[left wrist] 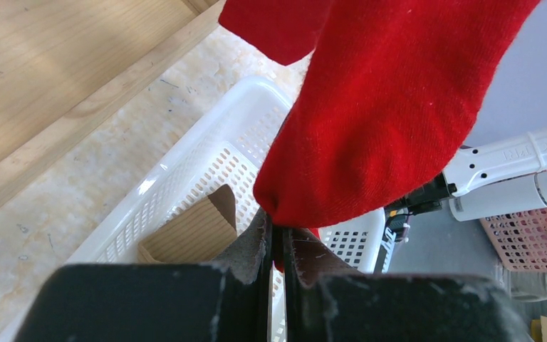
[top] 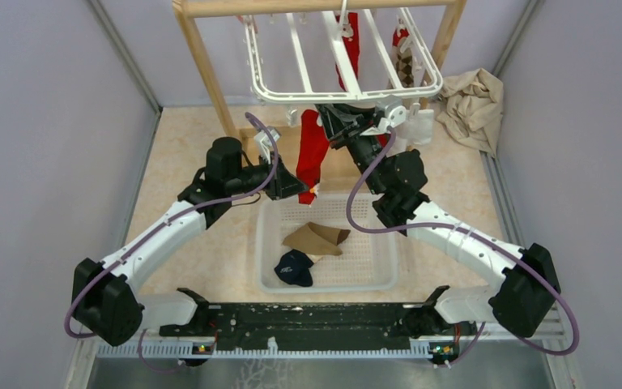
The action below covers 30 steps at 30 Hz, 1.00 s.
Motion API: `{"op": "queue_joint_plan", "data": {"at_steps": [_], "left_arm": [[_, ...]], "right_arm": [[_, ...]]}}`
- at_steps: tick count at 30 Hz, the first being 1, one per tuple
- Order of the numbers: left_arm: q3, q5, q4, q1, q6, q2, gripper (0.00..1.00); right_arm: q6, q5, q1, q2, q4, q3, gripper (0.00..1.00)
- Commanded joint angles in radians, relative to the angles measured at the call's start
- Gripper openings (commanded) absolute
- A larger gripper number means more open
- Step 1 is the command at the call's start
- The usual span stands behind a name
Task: Remove the socks clipped to the hanger
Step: Remove the sock from the hanger.
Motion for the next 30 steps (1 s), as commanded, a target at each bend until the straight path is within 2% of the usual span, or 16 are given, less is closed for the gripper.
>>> {"op": "queue_joint_plan", "data": {"at_steps": [1, 8, 12, 30], "left_arm": [[0.041, 0.021, 0.015, 0.006, 0.006, 0.005, 0.08], [0.055, 0.038, 0.003, 0.006, 0.006, -0.009, 0.08], [0.053, 0.033, -0.063, 0.006, 0.006, -0.042, 0.09], [-0.092, 0.033, -0.132, 0.004, -0.011, -0.186, 0.09]], "right_arm": [[-0.002, 0.003, -0.006, 0.0, 0.019, 0.055, 0.0], [-0.002, 0.026, -0.007, -0.009, -0.008, 0.048, 0.0], [-0.003, 0.036, -0.006, -0.014, -0.026, 0.044, 0.0], [0.001, 0.045, -0.008, -0.019, -0.044, 0.04, 0.0]]}}
